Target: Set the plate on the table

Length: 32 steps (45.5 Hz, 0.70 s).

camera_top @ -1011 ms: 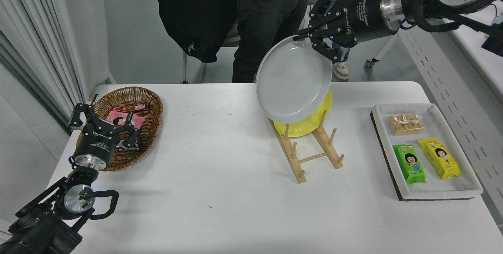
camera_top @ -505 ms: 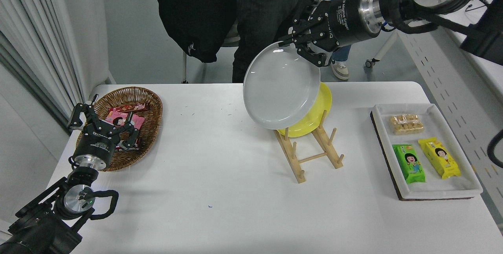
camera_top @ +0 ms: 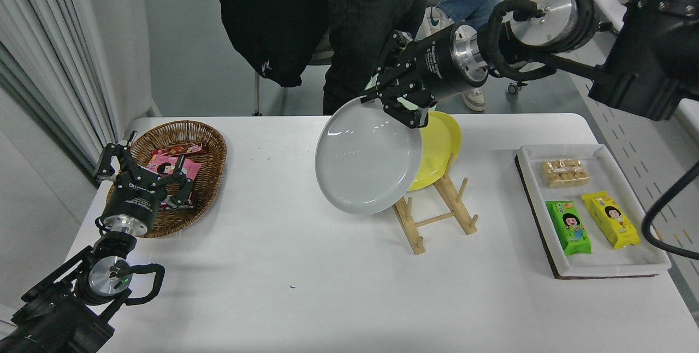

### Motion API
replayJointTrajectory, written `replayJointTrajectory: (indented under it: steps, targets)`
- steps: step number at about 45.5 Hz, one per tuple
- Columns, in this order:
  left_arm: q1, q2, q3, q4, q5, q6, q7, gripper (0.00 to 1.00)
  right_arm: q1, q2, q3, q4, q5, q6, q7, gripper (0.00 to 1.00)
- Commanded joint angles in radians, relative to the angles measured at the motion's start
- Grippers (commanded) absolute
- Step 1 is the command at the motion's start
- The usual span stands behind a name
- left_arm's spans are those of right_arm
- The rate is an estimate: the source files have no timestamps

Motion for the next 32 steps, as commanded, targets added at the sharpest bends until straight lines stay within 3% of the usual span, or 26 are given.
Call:
replayJointTrajectory:
  steps: [1,22,32]
  targets:
    - [0.0,0.0,0.0,0.0,0.0,0.0,0.0,0.98,-0.097,0.079,0.028,-0.036,-0.004,-0.017,0.0,0.0]
    - [0.0,0.0,0.0,0.0,0.0,0.0,0.0,0.98,-0.209,0.188,0.064,-0.105,0.007,-0.04,-0.01,0.0]
    - [0.0,0.0,0.0,0.0,0.0,0.0,0.0,0.98,-0.309,0.237,0.183,-0.18,-0.01,-0.127,-0.007,0.0]
